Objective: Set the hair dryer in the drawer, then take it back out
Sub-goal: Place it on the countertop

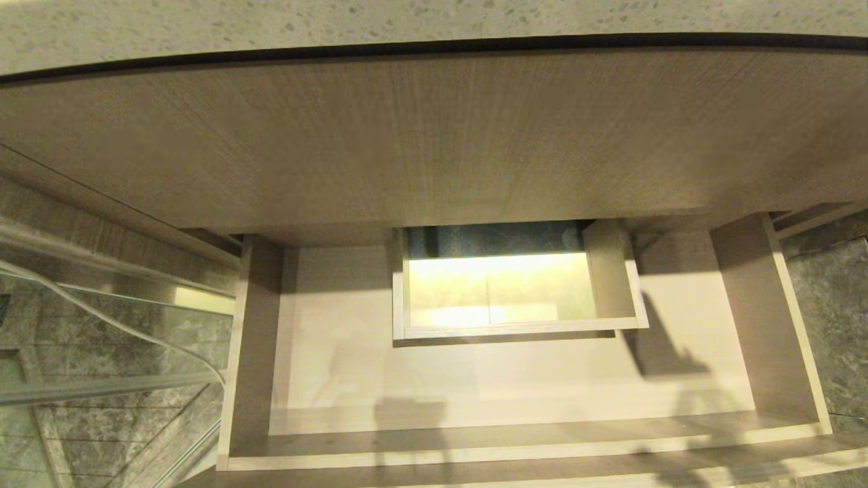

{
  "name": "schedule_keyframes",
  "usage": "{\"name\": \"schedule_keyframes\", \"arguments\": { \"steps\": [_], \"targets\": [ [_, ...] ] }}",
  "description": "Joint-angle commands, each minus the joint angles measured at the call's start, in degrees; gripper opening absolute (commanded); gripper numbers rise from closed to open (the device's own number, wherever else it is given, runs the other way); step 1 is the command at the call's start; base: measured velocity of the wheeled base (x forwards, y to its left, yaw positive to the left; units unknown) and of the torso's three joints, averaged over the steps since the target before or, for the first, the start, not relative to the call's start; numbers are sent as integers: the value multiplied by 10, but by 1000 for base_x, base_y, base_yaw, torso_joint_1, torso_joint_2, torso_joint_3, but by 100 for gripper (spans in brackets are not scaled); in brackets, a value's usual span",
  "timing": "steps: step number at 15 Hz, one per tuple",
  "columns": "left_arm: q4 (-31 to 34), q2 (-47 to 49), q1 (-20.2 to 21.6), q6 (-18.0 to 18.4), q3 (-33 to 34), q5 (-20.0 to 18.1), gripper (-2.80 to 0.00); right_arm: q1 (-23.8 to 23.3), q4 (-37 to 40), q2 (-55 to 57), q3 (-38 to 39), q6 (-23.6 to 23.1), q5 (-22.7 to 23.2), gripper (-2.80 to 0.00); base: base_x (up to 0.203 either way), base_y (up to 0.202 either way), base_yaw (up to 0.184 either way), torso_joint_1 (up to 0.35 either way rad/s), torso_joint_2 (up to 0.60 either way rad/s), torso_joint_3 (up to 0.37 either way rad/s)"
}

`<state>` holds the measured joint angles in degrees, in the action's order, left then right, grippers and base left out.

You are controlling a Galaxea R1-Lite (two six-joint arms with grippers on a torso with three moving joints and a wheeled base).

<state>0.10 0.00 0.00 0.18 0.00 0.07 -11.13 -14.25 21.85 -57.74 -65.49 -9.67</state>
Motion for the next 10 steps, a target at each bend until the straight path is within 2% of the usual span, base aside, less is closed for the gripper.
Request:
{"name": "schedule_keyframes", "arguments": {
  "steps": [1, 4, 10],
  "targets": [
    [0, 0, 0, 0, 0, 0, -280, 0, -2, 28, -23, -2, -1, -280, 0, 0, 0, 0, 0, 0],
    [0, 0, 0, 0, 0, 0, -280, 0, -3, 67, -82, 1, -1, -280, 0, 0, 0, 0, 0, 0],
    [0, 0, 0, 0, 0, 0, -280, -35, 16, 152, -201, 25, -1, -280, 0, 0, 0, 0, 0, 0]
  ]
}}
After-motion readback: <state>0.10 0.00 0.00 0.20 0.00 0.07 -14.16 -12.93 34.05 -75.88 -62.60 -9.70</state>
